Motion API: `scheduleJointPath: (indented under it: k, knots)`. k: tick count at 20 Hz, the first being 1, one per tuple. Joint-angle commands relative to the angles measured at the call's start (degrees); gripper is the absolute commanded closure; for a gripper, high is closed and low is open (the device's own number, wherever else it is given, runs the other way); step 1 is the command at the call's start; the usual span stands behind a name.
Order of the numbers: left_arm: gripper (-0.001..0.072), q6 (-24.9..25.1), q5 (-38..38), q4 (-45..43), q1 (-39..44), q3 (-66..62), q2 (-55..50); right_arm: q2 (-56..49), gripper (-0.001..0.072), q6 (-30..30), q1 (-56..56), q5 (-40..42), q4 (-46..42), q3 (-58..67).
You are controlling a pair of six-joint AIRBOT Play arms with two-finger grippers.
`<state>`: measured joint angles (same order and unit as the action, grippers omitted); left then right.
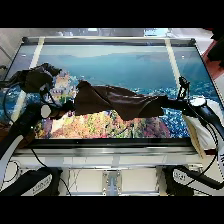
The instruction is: Fold the shirts.
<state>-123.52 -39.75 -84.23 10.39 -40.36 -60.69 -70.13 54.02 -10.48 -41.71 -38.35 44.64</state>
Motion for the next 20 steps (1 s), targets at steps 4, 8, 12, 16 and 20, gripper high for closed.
scheduleJointPath:
  k: [4,8,12,16,20]
  knots:
    - [0.0072,-9.0,18.1,21.3,-0.2,10.3,-0.8,0.3,0.0684,0.2,0.0,-4.2,-0.7,0.8]
    - [0.008,-8.9,21.2,25.5,-0.4,10.2,-4.8,0.3,0.0684,0.2,0.0,-5.4,-0.7,0.8]
    - [0.0112,-8.9,23.5,26.0,-0.4,10.2,-6.4,0.3,0.0684,0.2,0.0,-6.0,-0.7,0.8]
    - [0.0177,-8.4,24.0,28.5,-0.4,10.2,-8.6,0.3,0.0684,0.2,0.0,-6.2,-0.7,0.8]
    - [0.0636,-8.5,28.9,29.0,-0.4,10.2,-8.6,0.3,0.0684,0.2,0.0,-6.2,-0.7,0.8]
